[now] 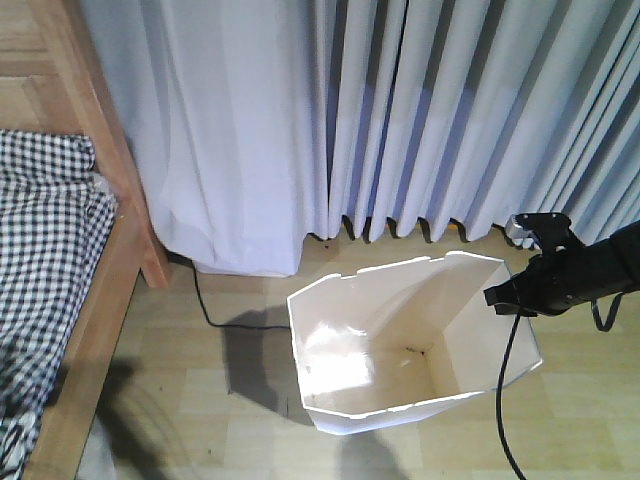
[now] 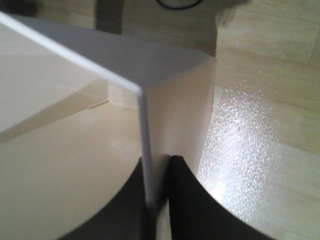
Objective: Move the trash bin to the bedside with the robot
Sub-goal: 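Lower the bin to the floor beside the bed with the right gripper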
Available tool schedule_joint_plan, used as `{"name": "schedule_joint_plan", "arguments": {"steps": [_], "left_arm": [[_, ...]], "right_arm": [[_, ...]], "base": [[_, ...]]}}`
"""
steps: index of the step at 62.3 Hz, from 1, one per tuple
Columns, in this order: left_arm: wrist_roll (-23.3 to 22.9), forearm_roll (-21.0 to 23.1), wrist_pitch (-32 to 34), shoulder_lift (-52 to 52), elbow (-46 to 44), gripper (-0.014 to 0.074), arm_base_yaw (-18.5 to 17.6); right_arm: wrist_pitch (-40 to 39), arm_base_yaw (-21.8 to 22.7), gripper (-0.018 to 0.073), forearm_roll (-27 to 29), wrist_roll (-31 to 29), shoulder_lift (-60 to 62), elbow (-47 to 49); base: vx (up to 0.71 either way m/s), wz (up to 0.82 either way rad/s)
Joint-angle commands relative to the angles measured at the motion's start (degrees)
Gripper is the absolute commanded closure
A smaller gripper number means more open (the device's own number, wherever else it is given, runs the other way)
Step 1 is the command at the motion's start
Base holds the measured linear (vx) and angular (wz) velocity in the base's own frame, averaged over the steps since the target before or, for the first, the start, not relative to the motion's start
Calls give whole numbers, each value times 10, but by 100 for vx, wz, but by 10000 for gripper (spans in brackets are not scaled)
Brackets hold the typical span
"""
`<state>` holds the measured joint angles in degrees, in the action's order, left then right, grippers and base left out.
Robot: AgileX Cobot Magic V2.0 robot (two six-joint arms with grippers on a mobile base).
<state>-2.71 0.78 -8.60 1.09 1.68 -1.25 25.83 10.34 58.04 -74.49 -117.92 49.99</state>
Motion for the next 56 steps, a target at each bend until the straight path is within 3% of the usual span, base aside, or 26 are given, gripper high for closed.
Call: {"name": "schedule_joint_plan", "arguments": {"steps": [1,56], "left_arm": [[-5,2,44,6,16,602,-3],[-5,2,44,6,16,602,-3]], "right_arm": [[68,2,565,42,8,40,13],[63,2,565,48,9,40,13]], "base": [[19,-4],[5,0]]}}
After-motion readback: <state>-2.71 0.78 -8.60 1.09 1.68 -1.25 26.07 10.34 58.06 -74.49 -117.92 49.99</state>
